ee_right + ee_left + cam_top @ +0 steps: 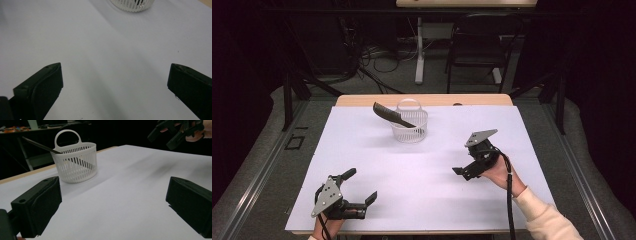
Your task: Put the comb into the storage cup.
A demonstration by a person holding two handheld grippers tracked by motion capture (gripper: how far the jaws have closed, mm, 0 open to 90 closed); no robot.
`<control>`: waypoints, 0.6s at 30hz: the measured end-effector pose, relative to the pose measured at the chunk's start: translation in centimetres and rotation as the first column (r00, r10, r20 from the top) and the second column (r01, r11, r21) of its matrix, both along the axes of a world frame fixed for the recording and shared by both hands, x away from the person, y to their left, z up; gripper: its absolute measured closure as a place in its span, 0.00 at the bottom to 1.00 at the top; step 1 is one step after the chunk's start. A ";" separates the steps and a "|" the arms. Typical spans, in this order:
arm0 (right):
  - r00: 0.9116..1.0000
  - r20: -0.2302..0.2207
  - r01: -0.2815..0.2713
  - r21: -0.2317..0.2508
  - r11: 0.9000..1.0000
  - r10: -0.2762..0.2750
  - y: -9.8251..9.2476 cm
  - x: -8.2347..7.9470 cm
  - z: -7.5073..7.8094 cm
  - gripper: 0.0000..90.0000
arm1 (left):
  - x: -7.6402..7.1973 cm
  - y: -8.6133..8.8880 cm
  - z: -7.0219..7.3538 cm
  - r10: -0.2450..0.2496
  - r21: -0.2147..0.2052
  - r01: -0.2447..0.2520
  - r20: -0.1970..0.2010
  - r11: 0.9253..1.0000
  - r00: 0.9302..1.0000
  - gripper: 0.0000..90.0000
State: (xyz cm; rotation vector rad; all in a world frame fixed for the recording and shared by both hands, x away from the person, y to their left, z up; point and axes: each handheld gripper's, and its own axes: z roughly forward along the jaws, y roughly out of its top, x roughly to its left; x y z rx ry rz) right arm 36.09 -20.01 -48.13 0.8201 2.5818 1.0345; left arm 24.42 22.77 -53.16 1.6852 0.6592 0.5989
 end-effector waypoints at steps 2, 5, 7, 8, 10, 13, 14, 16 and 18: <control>1.000 -0.001 0.001 0.002 1.000 -0.001 -0.3 -0.3 -0.2 0.00 | 0.0 0.0 0.0 0.000 0.001 0.000 0.000 1.000 1.000 0.00; 1.000 0.000 0.009 0.005 1.000 -0.009 -0.7 -0.6 -0.4 0.00 | 0.0 0.0 0.0 0.000 0.000 0.000 -0.001 1.000 1.000 0.00; 1.000 0.002 0.015 0.006 1.000 -0.015 -0.9 -0.9 -0.5 0.00 | 0.0 0.0 0.0 0.000 0.001 0.000 0.000 1.000 1.000 0.00; 1.000 0.002 0.017 0.010 1.000 -0.017 -1.1 -1.2 -0.5 0.00 | 0.0 0.0 0.0 -0.001 0.001 0.001 0.001 1.000 1.000 0.00; 1.000 0.004 0.021 0.016 1.000 -0.021 -1.3 -1.5 -0.6 0.00 | 0.0 0.0 0.0 0.000 0.001 0.000 -0.001 1.000 1.000 0.00; 1.000 0.006 0.021 0.013 1.000 -0.021 -1.6 -1.9 -0.8 0.00 | 0.0 0.0 0.0 0.000 -0.001 0.000 -0.001 1.000 1.000 0.00; 1.000 0.006 0.025 0.013 1.000 -0.025 -1.8 -2.1 -0.8 0.00 | 0.0 0.0 0.0 0.000 -0.001 0.000 -0.001 1.000 1.000 0.00; 1.000 0.007 0.030 0.017 0.999 -0.031 -2.0 -2.3 -0.9 0.00 | 0.0 0.0 0.0 0.001 -0.001 -0.001 -0.002 1.000 1.000 0.00; 0.999 0.008 0.034 0.018 0.999 -0.034 -2.2 -2.6 -1.1 0.00 | 0.0 0.0 0.0 0.001 0.000 -0.001 -0.001 1.000 1.000 0.00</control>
